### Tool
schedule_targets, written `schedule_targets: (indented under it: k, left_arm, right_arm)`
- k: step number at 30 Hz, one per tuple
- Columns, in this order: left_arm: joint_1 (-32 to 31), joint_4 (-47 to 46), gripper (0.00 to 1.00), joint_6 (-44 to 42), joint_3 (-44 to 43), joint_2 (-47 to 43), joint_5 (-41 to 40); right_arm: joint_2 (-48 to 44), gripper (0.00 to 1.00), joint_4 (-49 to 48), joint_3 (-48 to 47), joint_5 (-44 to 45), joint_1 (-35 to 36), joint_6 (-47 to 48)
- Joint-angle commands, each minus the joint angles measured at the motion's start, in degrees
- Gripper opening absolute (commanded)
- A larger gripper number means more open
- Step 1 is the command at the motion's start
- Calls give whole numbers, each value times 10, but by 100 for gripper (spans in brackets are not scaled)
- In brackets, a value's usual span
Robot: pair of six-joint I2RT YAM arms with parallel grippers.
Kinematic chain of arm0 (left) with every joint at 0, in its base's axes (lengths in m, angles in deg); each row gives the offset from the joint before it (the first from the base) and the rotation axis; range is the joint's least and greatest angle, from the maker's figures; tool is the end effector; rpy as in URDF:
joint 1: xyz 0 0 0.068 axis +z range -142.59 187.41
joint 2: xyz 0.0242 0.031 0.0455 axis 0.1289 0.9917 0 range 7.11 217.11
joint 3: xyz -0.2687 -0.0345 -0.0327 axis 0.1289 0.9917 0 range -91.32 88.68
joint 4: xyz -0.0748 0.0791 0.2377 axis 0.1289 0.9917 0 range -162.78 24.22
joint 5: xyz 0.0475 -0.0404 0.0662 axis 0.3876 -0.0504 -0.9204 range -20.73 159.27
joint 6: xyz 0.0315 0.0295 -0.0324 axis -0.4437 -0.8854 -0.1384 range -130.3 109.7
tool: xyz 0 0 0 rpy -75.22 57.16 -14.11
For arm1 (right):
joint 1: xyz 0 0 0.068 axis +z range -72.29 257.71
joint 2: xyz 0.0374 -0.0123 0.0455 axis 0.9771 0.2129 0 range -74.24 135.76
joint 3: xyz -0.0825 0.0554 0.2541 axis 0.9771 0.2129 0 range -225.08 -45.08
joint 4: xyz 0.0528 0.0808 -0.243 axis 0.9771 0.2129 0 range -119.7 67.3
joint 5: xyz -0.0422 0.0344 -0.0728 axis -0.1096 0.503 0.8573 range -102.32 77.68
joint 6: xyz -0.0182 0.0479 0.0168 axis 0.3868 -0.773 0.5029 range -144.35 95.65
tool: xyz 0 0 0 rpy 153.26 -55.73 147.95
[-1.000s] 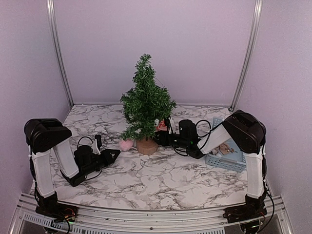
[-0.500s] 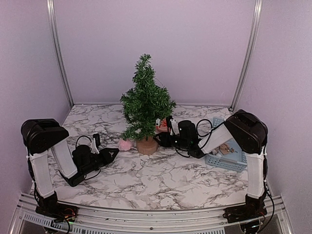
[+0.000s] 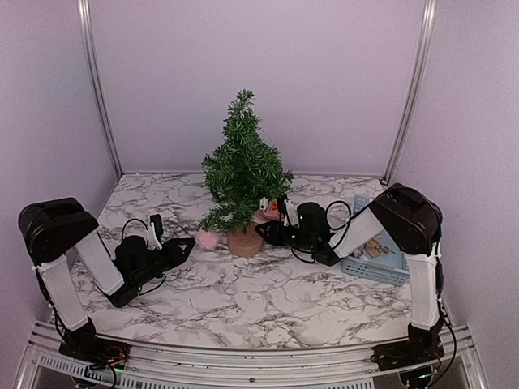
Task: Decorate the small christmas tree
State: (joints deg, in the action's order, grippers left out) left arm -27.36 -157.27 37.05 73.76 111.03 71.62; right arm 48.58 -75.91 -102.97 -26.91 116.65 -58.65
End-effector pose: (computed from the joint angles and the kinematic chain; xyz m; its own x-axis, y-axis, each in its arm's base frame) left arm 0.2102 -0.1478 0.1172 -0.4876 -0.5562 -0.6730 0.3611 0.5733 -0.7355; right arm 0.3241 0.2734 0.1040 -0.6536 0.1731 -0.7368 -0.5151 0.6116 0.6006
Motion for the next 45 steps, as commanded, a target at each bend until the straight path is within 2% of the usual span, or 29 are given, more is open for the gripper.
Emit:
schedule_targets:
  k: [1,13,19,26,31,35,41,45]
  left_arm:
    - [0,41,24,-16,9,-35,-20]
    - [1,152,25,-70,10,-144,-42]
    - [0,244,26,-116,-4,-212,-50]
    - [1,356,30,-181,-14,-306,-99]
    - [1,437,42,-223,-32,-369,-121]
    - [1,466,45,-240,-50,-380,-116]
    - [1,476,46,-241,-74,-369,-90]
    - [1,480,46,-253,-81,-373,-78]
  right_arm:
    - [-17,26,-23,34,-18,12,-33]
    - [-41,26,-48,66,-9,44,-49]
    - [-133,29,-5,100,25,40,-14]
    - [-268,33,113,165,36,6,36]
    - [-399,39,229,194,39,-49,109]
    - [-477,42,317,184,27,-131,157]
    - [-493,43,394,166,26,-274,198]
    - [-472,47,395,175,18,-351,214]
